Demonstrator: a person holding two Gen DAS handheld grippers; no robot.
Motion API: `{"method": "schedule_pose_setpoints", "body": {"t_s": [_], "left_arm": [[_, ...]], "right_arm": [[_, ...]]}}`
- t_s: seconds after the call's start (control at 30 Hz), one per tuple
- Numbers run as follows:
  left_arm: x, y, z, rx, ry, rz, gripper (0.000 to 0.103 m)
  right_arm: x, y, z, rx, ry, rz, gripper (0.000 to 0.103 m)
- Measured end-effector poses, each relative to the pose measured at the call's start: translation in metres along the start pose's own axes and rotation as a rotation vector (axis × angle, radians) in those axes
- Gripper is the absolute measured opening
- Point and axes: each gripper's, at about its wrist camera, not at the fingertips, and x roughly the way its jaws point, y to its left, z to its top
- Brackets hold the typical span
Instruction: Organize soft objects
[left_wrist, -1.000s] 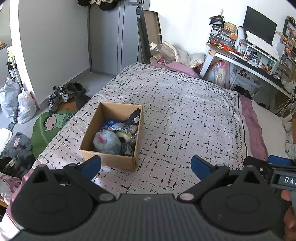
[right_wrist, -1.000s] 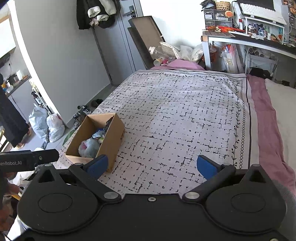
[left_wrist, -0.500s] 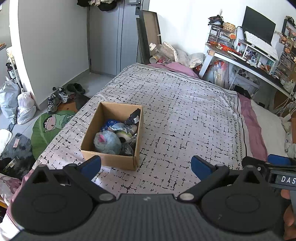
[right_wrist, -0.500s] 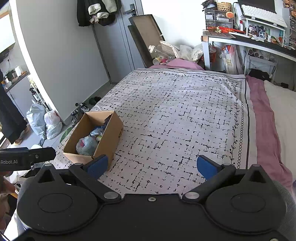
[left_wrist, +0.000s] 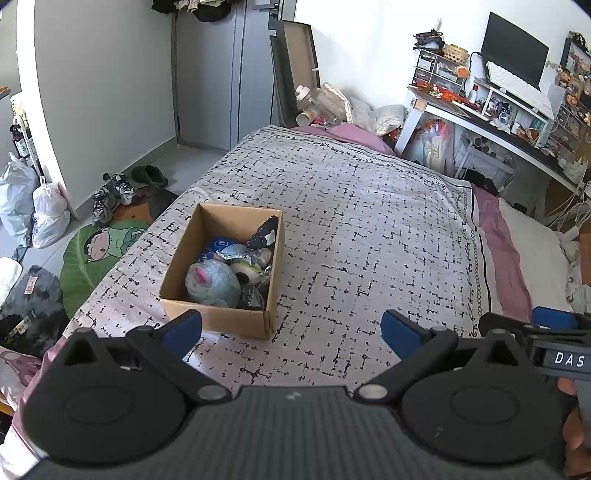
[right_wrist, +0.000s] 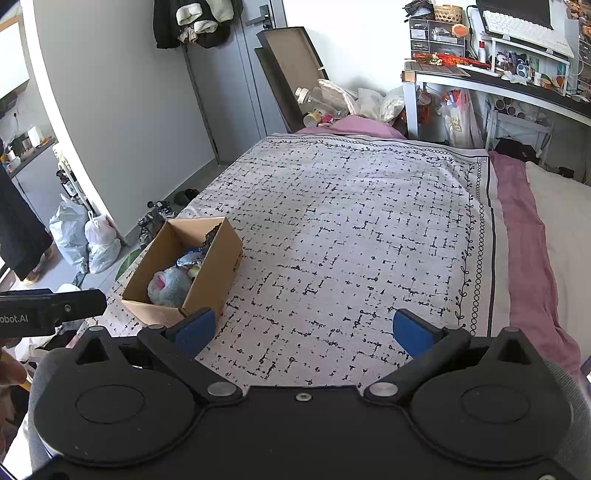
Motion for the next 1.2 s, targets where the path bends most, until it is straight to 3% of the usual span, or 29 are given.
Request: {"method": "schedule_pose_setpoints", "body": {"t_s": [1.2], "left_arm": [[-0.0041,-0.0017,-0.0025,0.004,0.001,-0.005,0.102]], "right_arm": [[-0.0023,0.0012,-0.0012,-0.008,-0.003,-0.004,0.103]]}}
